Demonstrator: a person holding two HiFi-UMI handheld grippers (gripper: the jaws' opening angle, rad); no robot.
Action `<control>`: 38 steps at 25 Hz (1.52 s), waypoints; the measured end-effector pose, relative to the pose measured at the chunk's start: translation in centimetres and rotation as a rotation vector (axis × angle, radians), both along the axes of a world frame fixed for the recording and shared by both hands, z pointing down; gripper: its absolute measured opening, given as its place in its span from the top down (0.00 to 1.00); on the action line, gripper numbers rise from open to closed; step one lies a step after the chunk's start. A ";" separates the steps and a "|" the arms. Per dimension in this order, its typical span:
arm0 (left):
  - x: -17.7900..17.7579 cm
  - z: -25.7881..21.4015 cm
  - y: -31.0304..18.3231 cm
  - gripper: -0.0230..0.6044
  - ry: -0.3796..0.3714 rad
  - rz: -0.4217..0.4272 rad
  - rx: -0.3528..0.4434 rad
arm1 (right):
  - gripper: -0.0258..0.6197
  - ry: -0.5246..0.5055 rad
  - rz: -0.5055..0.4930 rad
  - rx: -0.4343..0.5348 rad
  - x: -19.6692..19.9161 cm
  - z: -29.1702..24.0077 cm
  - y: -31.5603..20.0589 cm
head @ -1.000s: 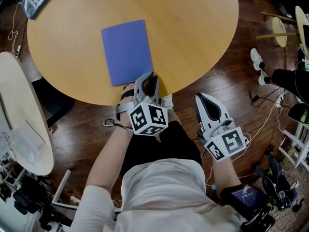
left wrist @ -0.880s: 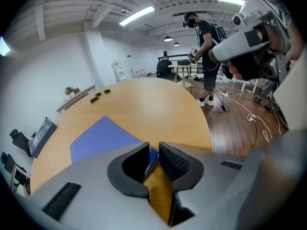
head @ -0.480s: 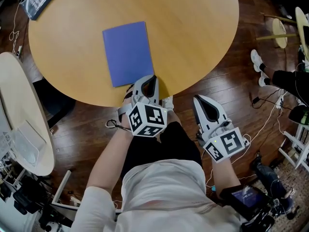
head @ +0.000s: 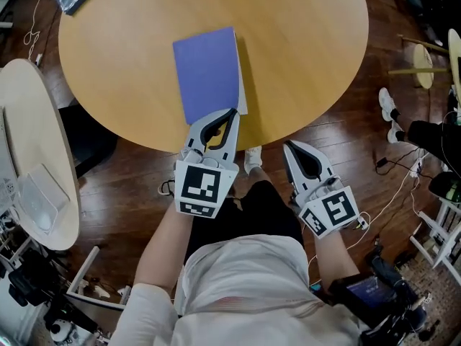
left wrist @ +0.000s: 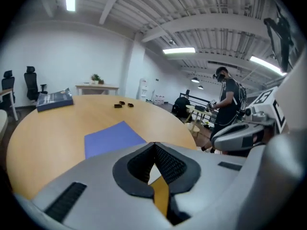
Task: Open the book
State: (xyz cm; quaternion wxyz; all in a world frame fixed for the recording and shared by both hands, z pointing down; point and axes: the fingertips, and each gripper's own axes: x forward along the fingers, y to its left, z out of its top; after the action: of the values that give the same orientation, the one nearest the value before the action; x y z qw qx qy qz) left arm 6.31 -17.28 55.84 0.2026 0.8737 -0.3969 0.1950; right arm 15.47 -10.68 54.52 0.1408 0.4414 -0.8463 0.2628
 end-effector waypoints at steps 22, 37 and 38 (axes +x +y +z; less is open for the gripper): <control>-24.7 -0.4 1.4 0.94 0.046 -0.703 -0.057 | 0.96 -0.021 -0.173 0.023 -9.7 -1.4 -2.1; -28.0 7.2 3.2 0.94 -0.133 -0.729 -0.182 | 0.96 -0.003 -0.153 0.004 -9.7 -0.6 -2.1; -28.1 7.5 3.3 0.94 -0.137 -0.728 -0.190 | 0.96 -0.002 -0.153 0.004 -9.8 -0.5 -2.1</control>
State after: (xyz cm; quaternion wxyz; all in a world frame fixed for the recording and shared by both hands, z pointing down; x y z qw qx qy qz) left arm -21.80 -14.03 63.38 0.3116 0.6379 -0.6740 0.2044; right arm 5.71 -12.80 54.02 0.1587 0.3756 -0.8781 0.2502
